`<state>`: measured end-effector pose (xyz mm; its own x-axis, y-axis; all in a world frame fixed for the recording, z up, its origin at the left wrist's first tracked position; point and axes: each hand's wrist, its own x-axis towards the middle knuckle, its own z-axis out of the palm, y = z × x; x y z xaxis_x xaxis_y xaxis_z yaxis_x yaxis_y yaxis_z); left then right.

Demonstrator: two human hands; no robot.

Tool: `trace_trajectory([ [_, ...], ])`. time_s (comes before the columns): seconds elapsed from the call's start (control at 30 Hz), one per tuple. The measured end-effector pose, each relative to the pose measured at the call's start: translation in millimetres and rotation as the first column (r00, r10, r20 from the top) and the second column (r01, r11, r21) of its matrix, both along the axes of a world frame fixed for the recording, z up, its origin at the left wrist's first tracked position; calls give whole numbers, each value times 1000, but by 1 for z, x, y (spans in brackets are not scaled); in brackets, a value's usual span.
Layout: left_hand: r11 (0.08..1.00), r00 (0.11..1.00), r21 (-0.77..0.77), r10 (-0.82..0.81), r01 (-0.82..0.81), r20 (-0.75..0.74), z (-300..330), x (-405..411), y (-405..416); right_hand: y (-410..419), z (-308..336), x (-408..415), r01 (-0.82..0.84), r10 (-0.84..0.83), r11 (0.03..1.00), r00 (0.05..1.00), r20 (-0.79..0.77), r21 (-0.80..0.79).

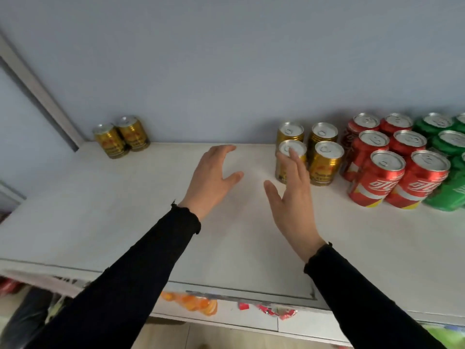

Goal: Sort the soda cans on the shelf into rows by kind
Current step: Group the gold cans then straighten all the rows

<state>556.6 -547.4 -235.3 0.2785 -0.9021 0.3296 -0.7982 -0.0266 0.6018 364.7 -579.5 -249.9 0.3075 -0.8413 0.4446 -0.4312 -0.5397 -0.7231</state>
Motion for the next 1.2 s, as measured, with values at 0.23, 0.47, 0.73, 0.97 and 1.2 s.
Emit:
trace_trajectory([
  [0.23,984,989,-114,140,-133,50,9,134,47,12,6,143,-169,169,986,985,25,10],
  [0.47,959,966,-119,257,-256,-11,4,289,68,5,-1,311,-226,188,916,971,146,330],
  [0.73,982,985,97,165,-161,-39,-5,377,36,-27,-12,408,-168,115,855,984,137,491],
  [0.97,990,986,59,132,-126,-107,-9,393,30,-43,-24,439,-82,50,902,995,87,424],
  [1.2,991,976,-21,128,-134,-175,-8,388,41,-27,-24,421,-53,-14,911,987,160,408],
])
